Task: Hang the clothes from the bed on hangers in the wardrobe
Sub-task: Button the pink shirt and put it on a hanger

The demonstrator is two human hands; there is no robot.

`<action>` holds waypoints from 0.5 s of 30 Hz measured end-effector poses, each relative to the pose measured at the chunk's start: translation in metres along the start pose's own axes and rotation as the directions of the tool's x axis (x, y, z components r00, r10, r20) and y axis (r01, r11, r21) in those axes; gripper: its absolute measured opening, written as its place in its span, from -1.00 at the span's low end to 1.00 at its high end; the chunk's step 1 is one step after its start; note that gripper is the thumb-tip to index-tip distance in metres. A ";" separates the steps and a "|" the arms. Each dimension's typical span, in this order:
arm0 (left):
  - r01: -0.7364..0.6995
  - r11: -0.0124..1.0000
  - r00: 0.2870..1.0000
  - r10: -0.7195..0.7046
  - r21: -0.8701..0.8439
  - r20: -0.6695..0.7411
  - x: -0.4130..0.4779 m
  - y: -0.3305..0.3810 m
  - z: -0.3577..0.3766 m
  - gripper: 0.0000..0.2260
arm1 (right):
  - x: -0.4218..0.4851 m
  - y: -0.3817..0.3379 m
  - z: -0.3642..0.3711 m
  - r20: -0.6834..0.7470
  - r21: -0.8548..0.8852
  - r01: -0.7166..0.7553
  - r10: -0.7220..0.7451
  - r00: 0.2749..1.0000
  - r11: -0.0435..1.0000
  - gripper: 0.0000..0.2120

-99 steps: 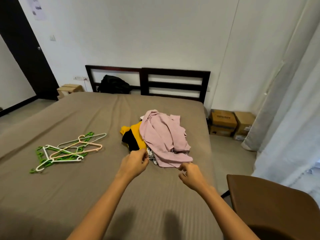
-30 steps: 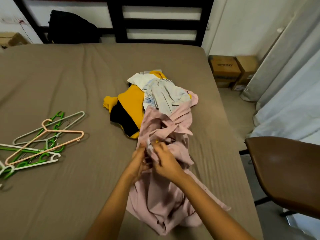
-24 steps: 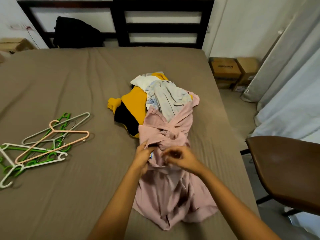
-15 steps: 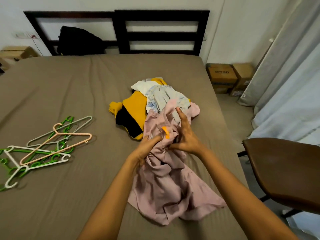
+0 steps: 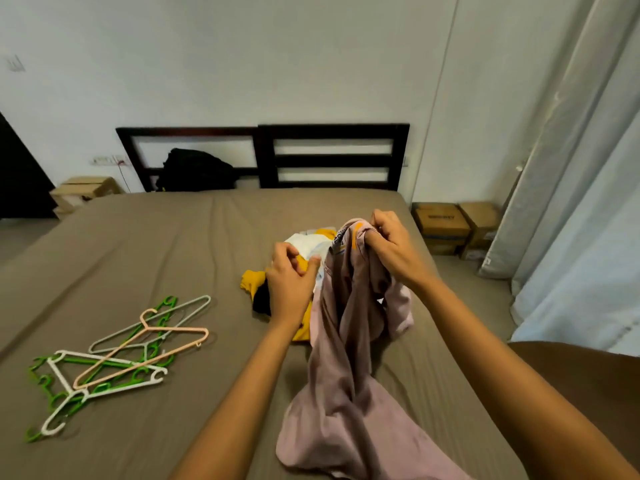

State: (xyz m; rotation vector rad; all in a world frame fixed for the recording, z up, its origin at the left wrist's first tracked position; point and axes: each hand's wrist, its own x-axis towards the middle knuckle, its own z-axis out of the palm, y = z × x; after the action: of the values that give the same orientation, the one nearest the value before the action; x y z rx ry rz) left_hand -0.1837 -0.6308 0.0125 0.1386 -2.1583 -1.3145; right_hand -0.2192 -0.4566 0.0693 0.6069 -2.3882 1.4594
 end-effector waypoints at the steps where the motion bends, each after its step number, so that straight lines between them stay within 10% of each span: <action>1: 0.024 0.998 0.996 -0.019 -0.059 0.090 0.002 0.009 0.002 -0.73 | 0.006 -0.010 -0.005 0.022 -0.024 0.024 -0.023 0.999 0.999 -0.81; 5: 0.067 0.990 0.885 -0.001 -0.124 0.466 0.013 0.047 0.012 -0.52 | 0.025 -0.047 -0.014 0.024 -0.031 0.034 -0.033 0.999 0.999 -0.88; 10: -0.074 0.988 0.936 0.115 -0.132 0.333 0.038 0.075 0.004 -0.83 | 0.047 -0.093 -0.039 -0.003 0.057 0.096 -0.096 0.995 0.994 -0.82; 15: -0.170 0.984 0.963 0.179 -0.059 0.204 0.090 0.110 -0.023 -0.66 | 0.075 -0.126 -0.111 0.352 -0.481 0.250 -0.077 0.933 0.840 -0.62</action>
State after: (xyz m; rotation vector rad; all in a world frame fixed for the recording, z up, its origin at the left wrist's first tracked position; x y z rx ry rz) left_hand -0.2217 -0.6275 0.1514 -0.2116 -2.2548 -1.3193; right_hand -0.2214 -0.4233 0.2500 0.9295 -2.7260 0.6191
